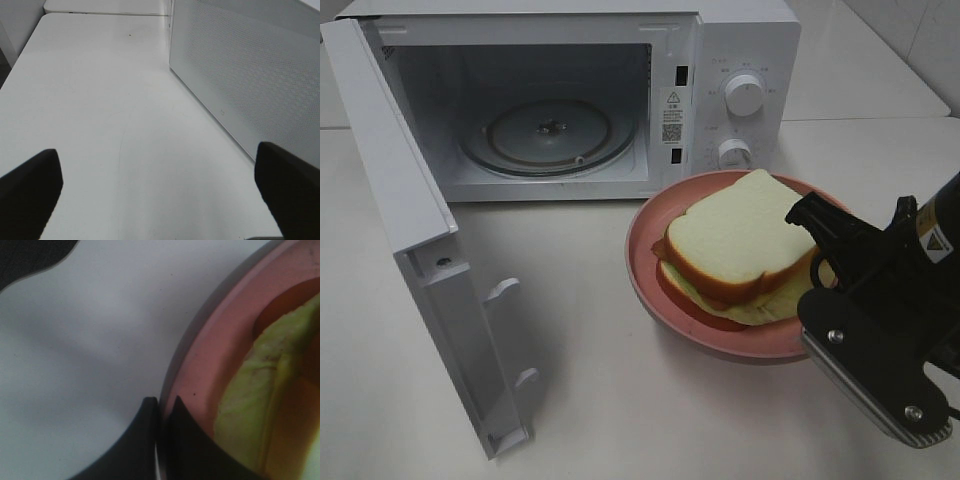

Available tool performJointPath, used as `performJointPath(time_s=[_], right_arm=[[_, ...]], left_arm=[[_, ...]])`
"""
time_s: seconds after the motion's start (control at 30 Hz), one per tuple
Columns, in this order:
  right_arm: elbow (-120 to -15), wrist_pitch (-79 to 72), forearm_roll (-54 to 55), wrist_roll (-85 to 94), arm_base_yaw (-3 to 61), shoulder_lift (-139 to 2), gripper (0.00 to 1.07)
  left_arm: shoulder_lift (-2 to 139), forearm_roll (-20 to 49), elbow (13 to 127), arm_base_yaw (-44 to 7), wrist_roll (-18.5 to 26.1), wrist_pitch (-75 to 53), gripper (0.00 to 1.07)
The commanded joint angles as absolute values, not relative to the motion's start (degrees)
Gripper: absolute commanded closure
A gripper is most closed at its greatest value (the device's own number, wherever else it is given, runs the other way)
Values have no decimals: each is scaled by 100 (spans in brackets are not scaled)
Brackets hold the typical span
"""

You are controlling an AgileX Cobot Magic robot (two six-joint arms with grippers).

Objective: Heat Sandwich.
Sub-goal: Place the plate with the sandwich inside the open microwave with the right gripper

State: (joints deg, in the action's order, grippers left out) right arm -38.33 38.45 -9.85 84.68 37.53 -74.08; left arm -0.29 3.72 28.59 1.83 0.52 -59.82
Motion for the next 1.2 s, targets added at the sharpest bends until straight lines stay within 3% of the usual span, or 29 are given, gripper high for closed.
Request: performJointPath(time_s=[0.03, 1.2], right_arm=[[-3873, 3558, -871, 8554, 3724, -7385, 107], [-5598, 3472, 350, 9694, 3741, -9139, 107]], left_arm=[[-172, 390, 2836, 201, 57, -5924, 7], [-172, 390, 2836, 201, 57, -5924, 7]])
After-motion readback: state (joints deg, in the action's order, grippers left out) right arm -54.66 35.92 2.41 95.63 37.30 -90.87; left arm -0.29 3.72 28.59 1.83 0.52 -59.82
